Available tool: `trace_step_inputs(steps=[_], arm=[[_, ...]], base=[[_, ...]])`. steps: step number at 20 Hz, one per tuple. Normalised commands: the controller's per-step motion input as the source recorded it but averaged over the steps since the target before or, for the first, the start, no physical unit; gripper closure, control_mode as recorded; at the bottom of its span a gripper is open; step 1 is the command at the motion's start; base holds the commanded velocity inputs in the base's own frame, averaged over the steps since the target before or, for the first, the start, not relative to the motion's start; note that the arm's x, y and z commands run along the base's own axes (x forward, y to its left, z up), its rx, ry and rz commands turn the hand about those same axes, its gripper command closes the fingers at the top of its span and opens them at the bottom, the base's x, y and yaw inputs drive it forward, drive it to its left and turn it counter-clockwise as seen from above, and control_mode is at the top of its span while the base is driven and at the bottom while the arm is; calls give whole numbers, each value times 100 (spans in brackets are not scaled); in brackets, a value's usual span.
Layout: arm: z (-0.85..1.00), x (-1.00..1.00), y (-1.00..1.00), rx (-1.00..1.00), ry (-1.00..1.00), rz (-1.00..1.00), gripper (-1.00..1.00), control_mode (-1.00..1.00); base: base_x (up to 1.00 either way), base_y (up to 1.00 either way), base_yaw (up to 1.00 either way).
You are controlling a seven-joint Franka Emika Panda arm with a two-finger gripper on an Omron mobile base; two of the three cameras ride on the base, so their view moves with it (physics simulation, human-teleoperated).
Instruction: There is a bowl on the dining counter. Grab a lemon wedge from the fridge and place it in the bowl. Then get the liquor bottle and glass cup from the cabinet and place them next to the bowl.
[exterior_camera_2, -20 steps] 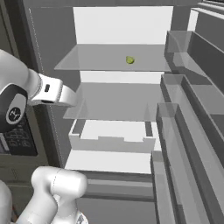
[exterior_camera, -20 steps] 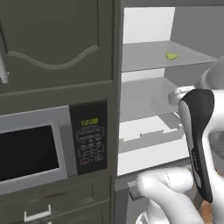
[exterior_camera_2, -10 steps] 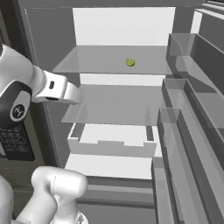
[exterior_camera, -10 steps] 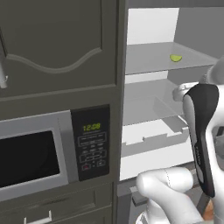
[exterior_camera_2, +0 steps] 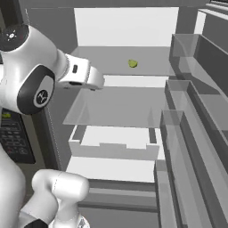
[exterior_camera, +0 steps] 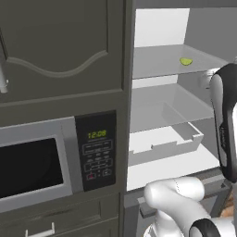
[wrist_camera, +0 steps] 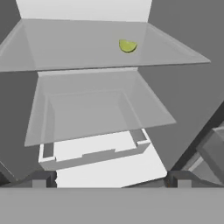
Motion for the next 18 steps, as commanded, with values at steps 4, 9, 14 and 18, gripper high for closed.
trace_step_inputs(steps=[4,9,14,18], arm=[[30,49,-24,0,0,0,-100,-100],[13,51,-23,0,-2,0,-100,-100],[0,51,-13,0,-9,0,-100,-100],[0,71,-11,0,-4,0,-100,-100]], base=[[0,0,0],[0,0,0],[0,0,0],[0,0,0]])
